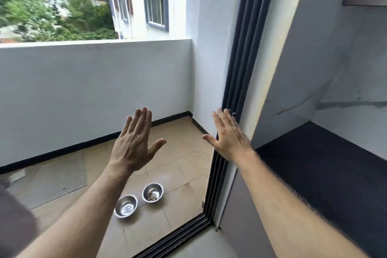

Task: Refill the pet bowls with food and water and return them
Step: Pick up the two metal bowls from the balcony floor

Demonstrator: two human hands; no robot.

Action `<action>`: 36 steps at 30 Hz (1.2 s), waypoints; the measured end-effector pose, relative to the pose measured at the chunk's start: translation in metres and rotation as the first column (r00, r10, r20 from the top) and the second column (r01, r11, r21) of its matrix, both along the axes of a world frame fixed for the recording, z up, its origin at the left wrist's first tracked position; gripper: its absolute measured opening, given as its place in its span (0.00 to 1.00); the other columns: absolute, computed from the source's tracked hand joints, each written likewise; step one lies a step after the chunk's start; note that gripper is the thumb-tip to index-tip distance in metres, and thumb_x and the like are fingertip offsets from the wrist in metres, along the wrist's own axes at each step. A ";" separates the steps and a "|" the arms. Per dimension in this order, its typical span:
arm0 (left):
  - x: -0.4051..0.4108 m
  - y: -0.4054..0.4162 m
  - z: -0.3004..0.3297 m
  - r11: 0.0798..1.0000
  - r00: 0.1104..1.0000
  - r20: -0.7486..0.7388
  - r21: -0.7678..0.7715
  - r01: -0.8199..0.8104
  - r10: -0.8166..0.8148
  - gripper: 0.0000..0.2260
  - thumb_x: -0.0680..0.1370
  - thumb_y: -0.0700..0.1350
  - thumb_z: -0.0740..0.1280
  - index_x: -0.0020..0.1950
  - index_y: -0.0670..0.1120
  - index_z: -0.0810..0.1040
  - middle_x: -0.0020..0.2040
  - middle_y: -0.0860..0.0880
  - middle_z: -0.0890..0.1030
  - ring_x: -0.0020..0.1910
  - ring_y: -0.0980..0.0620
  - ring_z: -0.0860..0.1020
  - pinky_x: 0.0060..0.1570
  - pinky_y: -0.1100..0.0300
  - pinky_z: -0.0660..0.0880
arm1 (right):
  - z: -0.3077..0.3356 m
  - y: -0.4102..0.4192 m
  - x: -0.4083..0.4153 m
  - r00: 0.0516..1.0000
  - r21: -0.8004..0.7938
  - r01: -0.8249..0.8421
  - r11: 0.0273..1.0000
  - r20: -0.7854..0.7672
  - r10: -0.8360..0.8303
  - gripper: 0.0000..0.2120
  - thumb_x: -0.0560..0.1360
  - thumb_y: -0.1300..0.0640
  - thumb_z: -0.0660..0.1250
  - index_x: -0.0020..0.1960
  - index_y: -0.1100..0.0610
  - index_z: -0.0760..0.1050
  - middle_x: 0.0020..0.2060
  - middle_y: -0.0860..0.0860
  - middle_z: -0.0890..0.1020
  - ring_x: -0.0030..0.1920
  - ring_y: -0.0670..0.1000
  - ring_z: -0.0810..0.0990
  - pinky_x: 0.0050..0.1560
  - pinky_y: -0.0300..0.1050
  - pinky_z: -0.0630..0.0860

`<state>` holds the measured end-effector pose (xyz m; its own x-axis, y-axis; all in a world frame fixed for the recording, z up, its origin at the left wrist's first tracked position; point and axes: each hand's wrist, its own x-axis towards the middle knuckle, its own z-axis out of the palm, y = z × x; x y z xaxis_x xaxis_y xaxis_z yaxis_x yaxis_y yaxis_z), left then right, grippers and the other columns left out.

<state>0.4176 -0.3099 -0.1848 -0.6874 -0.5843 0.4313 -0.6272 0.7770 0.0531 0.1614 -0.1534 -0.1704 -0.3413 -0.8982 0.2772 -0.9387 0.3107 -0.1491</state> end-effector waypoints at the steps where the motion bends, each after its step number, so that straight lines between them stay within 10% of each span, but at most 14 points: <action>1: 0.007 -0.006 -0.003 1.000 1.000 0.000 0.010 -0.016 0.016 0.43 0.77 0.70 0.44 0.81 0.40 0.44 0.81 0.44 0.44 0.81 0.46 0.43 0.79 0.49 0.44 | -0.003 -0.011 0.003 1.000 0.005 -0.027 1.000 0.000 0.027 0.44 0.82 0.33 0.54 0.85 0.58 0.43 0.85 0.55 0.45 0.84 0.53 0.41 0.80 0.47 0.38; 21: 0.019 -0.076 -0.065 0.922 0.937 0.035 0.169 -0.348 0.348 0.39 0.77 0.66 0.29 0.79 0.40 0.43 0.81 0.45 0.42 0.80 0.48 0.40 0.78 0.56 0.37 | -0.084 -0.213 0.006 0.899 0.159 -0.436 0.886 0.110 0.423 0.42 0.83 0.34 0.54 0.85 0.58 0.44 0.85 0.54 0.45 0.84 0.54 0.41 0.83 0.50 0.42; 36: 0.064 -0.223 -0.144 0.887 0.938 0.145 0.309 -0.344 0.314 0.35 0.81 0.62 0.40 0.80 0.39 0.48 0.81 0.45 0.47 0.80 0.47 0.44 0.78 0.54 0.42 | -0.170 -0.355 0.048 0.882 0.256 -0.460 0.850 0.241 0.404 0.45 0.82 0.35 0.58 0.84 0.58 0.37 0.85 0.53 0.42 0.84 0.54 0.41 0.82 0.47 0.41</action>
